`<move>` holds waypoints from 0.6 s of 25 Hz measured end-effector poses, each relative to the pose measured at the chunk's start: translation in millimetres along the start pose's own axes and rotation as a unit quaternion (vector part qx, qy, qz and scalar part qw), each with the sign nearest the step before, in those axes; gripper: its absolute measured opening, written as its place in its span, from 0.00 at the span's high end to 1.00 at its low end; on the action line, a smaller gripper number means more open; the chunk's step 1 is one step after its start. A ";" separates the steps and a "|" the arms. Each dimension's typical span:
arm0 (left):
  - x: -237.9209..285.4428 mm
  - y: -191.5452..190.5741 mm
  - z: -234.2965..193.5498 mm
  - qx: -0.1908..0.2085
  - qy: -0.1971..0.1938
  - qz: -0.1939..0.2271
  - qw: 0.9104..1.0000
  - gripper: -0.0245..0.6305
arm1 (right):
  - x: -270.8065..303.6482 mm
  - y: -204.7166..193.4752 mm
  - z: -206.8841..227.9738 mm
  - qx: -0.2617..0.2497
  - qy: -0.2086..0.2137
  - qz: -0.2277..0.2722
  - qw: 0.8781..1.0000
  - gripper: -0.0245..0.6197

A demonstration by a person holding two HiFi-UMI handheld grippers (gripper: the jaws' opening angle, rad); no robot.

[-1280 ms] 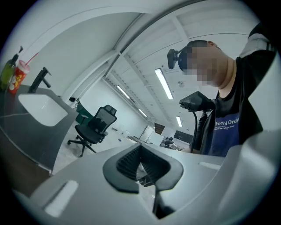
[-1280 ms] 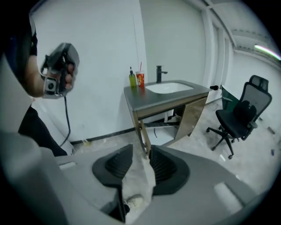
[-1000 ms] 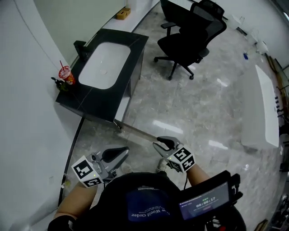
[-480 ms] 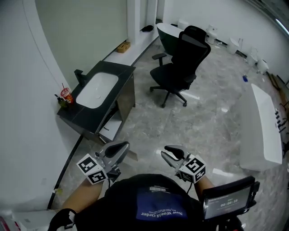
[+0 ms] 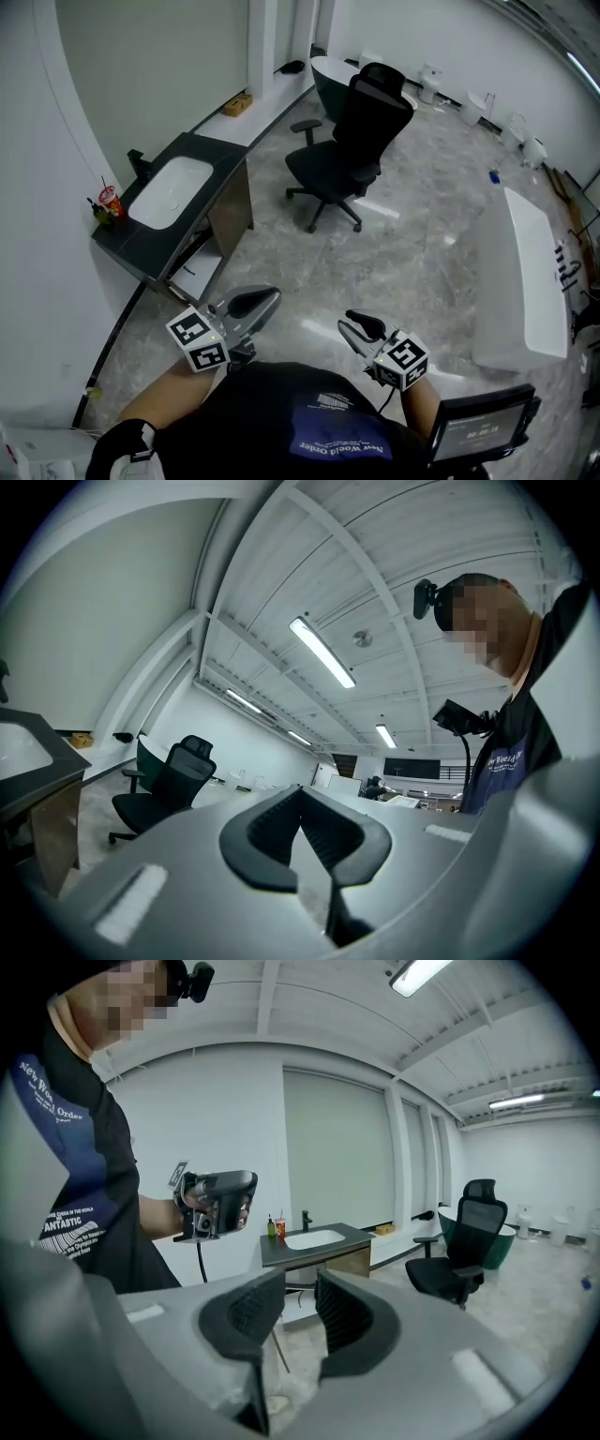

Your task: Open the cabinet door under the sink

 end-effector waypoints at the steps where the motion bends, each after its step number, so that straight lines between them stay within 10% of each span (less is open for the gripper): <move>1: 7.3 0.2 -4.2 0.000 -0.004 0.000 1.000 0.96 | 1.5 1.3 7.2 0.001 -0.001 -0.002 1.000 0.80; 15: 113.7 17.4 -188.8 -0.026 -0.033 0.018 0.999 0.96 | 85.7 74.0 167.4 -0.025 -0.067 -0.013 0.997 0.80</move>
Point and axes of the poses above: the fingertips, and each gripper's own axes: x forward along the fingers, z to its right, y out of its top, the point moved 9 cm from there along -x, backward along the fingers, and after that the axes turned 2 degrees about -y, right-handed, at the moved point
